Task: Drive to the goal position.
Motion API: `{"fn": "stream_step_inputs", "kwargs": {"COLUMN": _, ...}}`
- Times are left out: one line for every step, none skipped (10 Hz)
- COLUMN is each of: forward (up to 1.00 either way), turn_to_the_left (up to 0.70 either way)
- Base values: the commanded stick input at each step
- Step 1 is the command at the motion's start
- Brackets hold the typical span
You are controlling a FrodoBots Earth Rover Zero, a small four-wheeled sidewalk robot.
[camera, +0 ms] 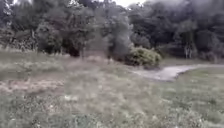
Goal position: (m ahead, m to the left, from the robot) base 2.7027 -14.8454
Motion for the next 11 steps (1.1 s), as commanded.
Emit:
{"fn": "stream_step_inputs", "kwargs": {"forward": 0.5, "turn_to_the_left": 0.0}}
{"fn": "stream_step_inputs", "kwargs": {"forward": 0.5, "turn_to_the_left": 0.0}}
{"fn": "stream_step_inputs", "kwargs": {"forward": 0.5, "turn_to_the_left": 0.0}}
{"fn": "stream_step_inputs", "kwargs": {"forward": 0.5, "turn_to_the_left": 0.0}}
{"fn": "stream_step_inputs", "kwargs": {"forward": 0.5, "turn_to_the_left": 0.0}}
{"fn": "stream_step_inputs", "kwargs": {"forward": 0.5, "turn_to_the_left": 0.0}}
{"fn": "stream_step_inputs", "kwargs": {"forward": 0.5, "turn_to_the_left": 0.0}}
{"fn": "stream_step_inputs", "kwargs": {"forward": 0.5, "turn_to_the_left": 0.0}}
{"fn": "stream_step_inputs", "kwargs": {"forward": 0.5, "turn_to_the_left": 0.0}}
{"fn": "stream_step_inputs", "kwargs": {"forward": 0.5, "turn_to_the_left": 0.0}}
{"fn": "stream_step_inputs", "kwargs": {"forward": 0.5, "turn_to_the_left": 0.0}}
